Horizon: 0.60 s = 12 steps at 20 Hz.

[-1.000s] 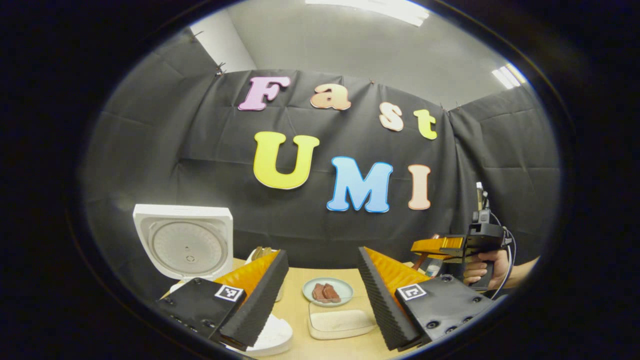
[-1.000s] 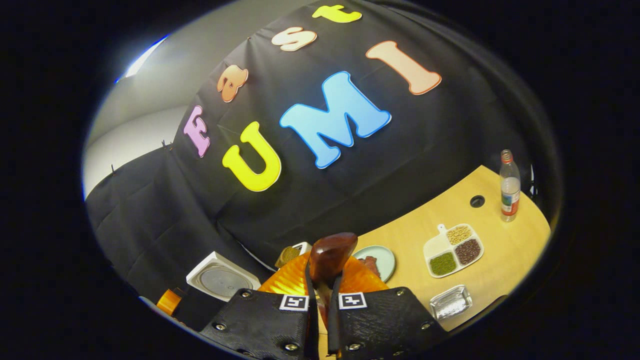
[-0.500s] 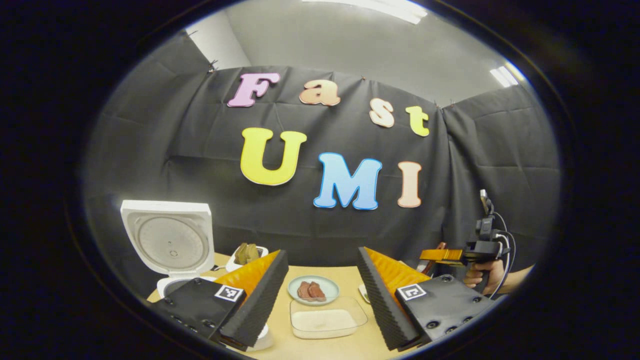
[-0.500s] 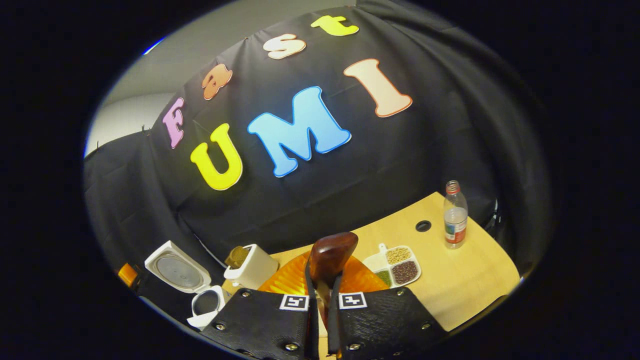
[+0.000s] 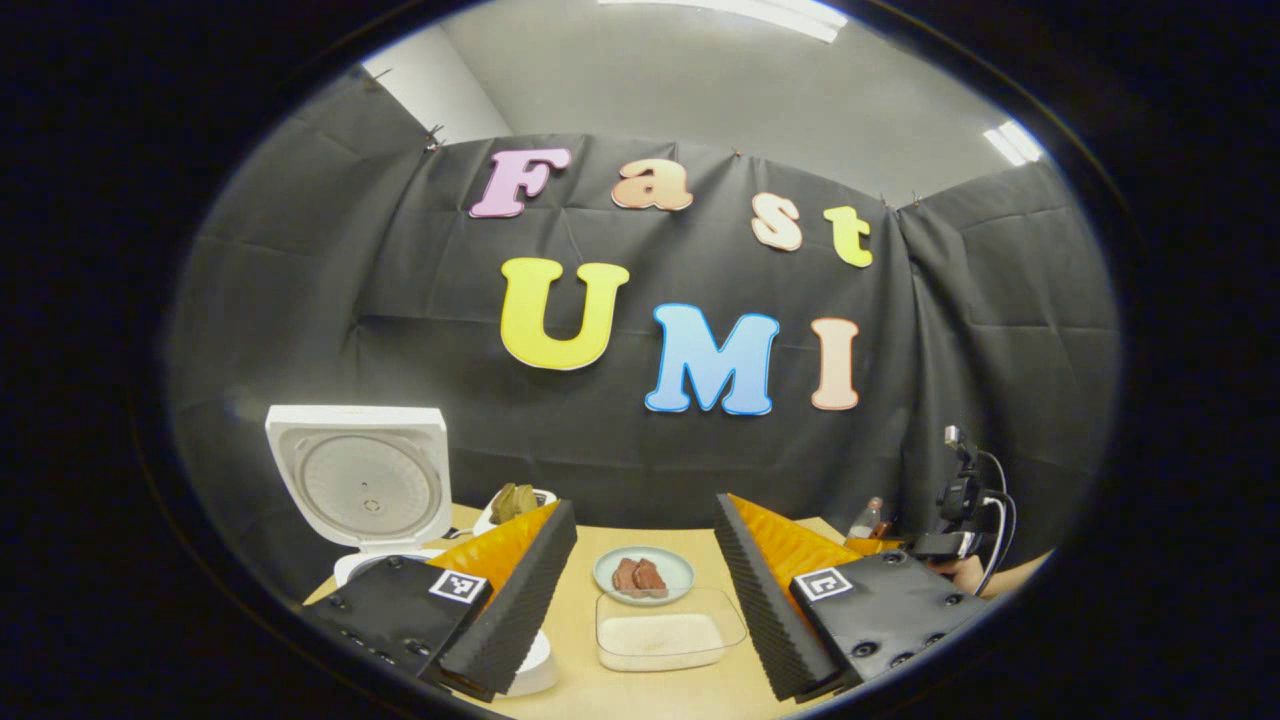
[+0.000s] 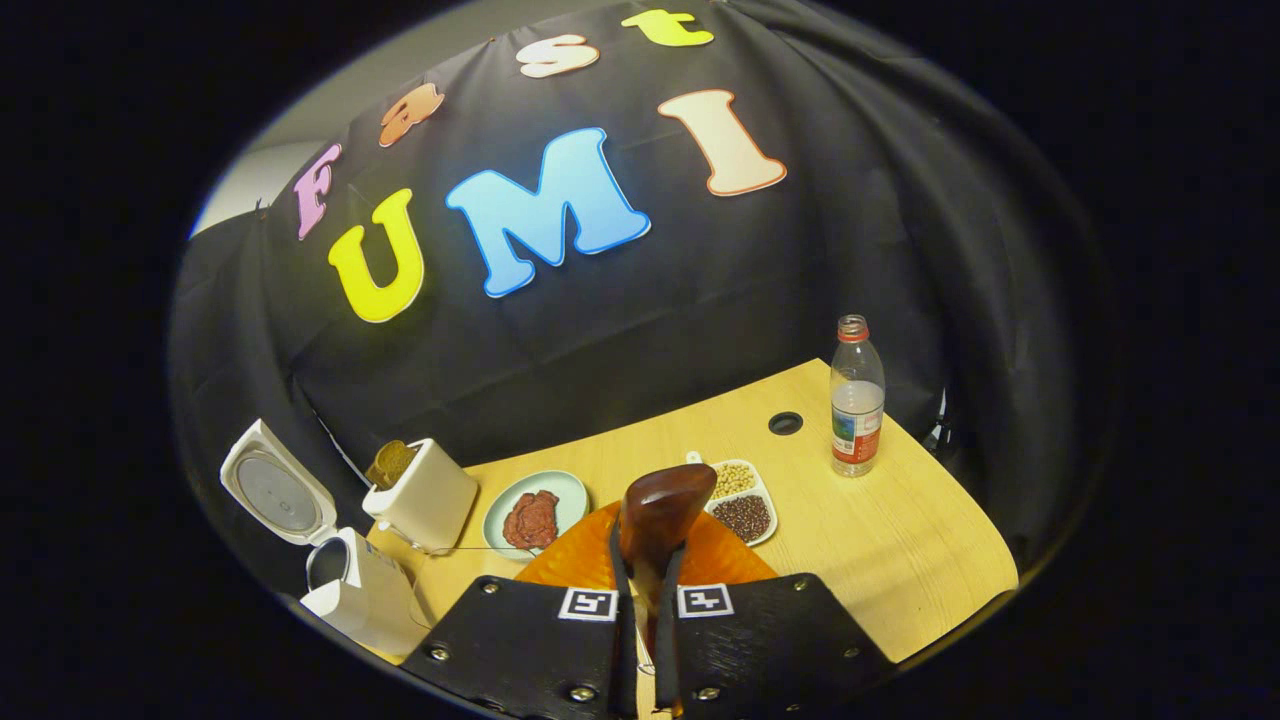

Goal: Close the left gripper, press the button to open the rice cooker; take a wooden spoon from the chopstick holder with the right hand, scoop a spoonful of rice and pour it into the rice cooker, then put the wooden spoon back into the chopstick holder.

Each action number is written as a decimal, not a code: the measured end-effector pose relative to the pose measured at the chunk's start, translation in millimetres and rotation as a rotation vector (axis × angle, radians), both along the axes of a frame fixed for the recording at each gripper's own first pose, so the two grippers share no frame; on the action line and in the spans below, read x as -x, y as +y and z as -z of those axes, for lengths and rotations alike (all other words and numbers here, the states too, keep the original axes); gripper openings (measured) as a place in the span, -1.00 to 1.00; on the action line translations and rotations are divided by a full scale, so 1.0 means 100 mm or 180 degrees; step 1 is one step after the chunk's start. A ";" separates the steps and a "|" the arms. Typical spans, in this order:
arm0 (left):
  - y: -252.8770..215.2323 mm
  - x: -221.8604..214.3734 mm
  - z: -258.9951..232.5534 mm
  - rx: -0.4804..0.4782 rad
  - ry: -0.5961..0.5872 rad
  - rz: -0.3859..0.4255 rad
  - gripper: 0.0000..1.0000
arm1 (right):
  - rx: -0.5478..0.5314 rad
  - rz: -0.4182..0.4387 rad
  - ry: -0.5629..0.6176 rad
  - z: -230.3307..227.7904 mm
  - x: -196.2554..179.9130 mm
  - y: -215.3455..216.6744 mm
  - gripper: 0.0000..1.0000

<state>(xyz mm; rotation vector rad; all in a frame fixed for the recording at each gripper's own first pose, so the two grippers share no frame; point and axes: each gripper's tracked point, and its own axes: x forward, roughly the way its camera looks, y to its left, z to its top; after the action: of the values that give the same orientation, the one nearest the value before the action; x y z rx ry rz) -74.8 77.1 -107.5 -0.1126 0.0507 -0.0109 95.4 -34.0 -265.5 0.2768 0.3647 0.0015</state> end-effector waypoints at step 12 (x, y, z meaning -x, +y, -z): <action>0.02 0.13 -0.04 -0.0102 0.0068 -0.0120 0.92 | 0.0138 0.0059 0.0278 0.54 -0.31 0.10 -0.84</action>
<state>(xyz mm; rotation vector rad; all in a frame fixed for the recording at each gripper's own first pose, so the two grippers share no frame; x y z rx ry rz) -87.8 79.3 -103.1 -0.0816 0.0702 0.0287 126.6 -23.8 -319.2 0.2376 0.4485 -0.0366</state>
